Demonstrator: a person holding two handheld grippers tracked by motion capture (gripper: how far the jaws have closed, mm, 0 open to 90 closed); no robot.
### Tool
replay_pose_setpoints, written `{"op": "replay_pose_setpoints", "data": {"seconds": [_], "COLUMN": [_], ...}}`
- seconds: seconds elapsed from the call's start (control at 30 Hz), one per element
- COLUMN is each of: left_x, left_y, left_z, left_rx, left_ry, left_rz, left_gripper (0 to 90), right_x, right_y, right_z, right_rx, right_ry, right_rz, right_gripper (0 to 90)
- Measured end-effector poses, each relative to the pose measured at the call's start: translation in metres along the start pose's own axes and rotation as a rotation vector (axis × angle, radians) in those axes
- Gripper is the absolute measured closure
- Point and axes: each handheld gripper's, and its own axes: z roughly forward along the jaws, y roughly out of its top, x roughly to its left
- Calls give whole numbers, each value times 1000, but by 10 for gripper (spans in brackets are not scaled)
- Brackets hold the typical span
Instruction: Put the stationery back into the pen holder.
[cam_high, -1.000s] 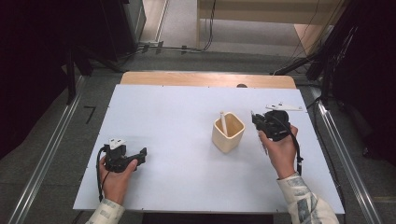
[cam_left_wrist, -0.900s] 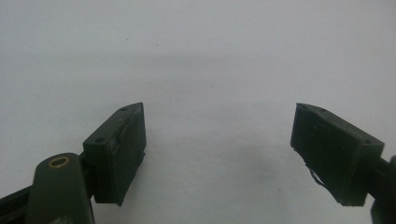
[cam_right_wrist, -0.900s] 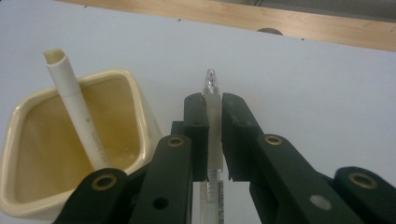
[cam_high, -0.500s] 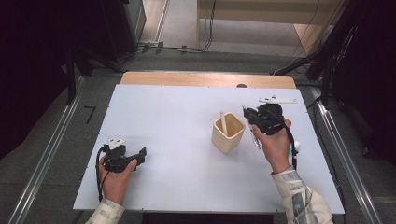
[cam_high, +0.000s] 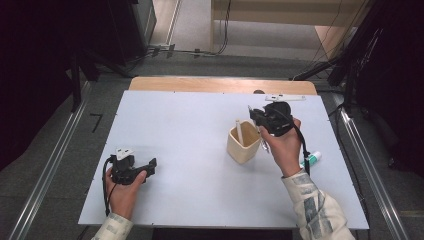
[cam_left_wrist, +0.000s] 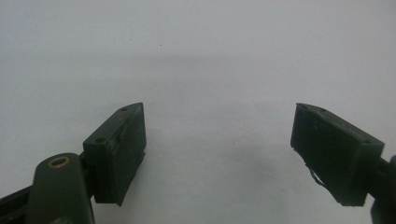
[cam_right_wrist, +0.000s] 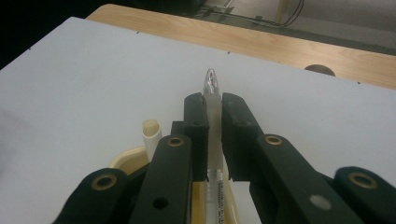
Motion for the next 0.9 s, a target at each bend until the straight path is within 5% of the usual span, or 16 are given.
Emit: {"op": "replay_pose_setpoints", "data": {"seconds": [0.9], "left_x": [1], "left_y": [0], "left_z": [0], "left_rx": [2], "left_ry": [-4], "left_rz": [1], "left_gripper": [191], "right_x": [10], "right_y": [34], "right_z": [33], "right_rx": [26], "right_ry": [16], "right_rz": [10], "right_gripper": [791]}}
